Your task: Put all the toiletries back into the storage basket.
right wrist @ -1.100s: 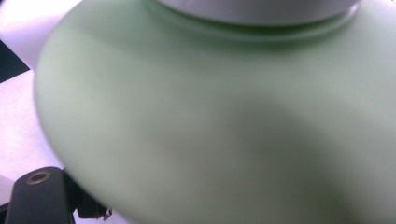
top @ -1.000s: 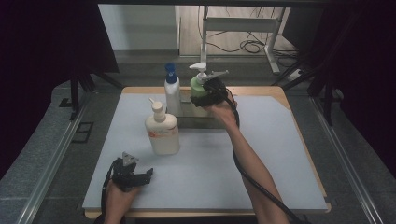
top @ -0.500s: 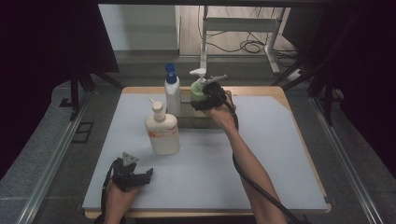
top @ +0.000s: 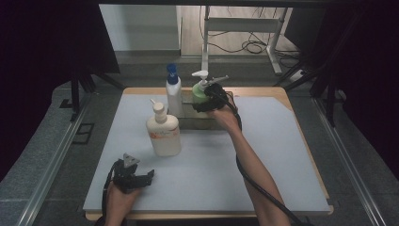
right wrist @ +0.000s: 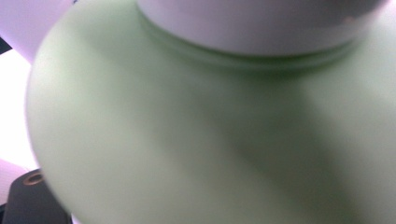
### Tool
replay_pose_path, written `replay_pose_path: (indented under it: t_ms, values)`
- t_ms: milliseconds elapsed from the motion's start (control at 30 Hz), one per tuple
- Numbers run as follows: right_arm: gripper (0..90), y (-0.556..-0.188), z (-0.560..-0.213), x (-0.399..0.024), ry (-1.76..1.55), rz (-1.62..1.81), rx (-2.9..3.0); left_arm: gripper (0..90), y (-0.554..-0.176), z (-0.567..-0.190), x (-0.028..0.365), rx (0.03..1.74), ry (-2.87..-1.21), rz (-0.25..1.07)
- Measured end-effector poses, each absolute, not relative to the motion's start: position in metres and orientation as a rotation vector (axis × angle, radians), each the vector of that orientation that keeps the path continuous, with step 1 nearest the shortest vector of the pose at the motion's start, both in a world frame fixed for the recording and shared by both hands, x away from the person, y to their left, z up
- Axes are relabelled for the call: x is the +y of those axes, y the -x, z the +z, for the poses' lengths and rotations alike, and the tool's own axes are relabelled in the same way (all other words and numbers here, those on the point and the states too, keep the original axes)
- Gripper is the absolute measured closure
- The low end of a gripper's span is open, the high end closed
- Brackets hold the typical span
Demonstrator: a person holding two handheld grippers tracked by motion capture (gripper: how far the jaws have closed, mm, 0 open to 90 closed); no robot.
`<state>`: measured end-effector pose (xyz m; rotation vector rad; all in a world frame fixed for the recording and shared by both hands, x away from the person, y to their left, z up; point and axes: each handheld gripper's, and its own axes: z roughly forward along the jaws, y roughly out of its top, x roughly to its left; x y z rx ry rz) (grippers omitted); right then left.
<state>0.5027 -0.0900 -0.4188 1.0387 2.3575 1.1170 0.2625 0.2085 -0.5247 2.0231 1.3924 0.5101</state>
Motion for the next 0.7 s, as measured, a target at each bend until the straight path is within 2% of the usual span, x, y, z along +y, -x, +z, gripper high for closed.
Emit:
replay_pose_path:
  t_ms: [167, 333, 500, 700]
  values:
    - [9.9, -0.503, -0.420, -0.093, -1.024, 1.159, 2.353, 12.0, -0.263, -0.525, 0.208, 1.392, -2.023, 0.511]
    - [0.0, -0.502, -0.417, -0.101, -1.031, 1.199, 2.339, 12.0, -0.263, -0.525, 0.208, 1.391, -2.022, 0.511]
    - [0.0, -0.496, -0.411, -0.111, -1.015, 1.209, 2.334, 12.0, -0.263, -0.525, 0.208, 1.391, -2.022, 0.511]
    - [5.8, -0.487, -0.408, -0.124, -1.006, 1.209, 2.350, 12.0, -0.263, -0.525, 0.208, 1.391, -2.021, 0.512]
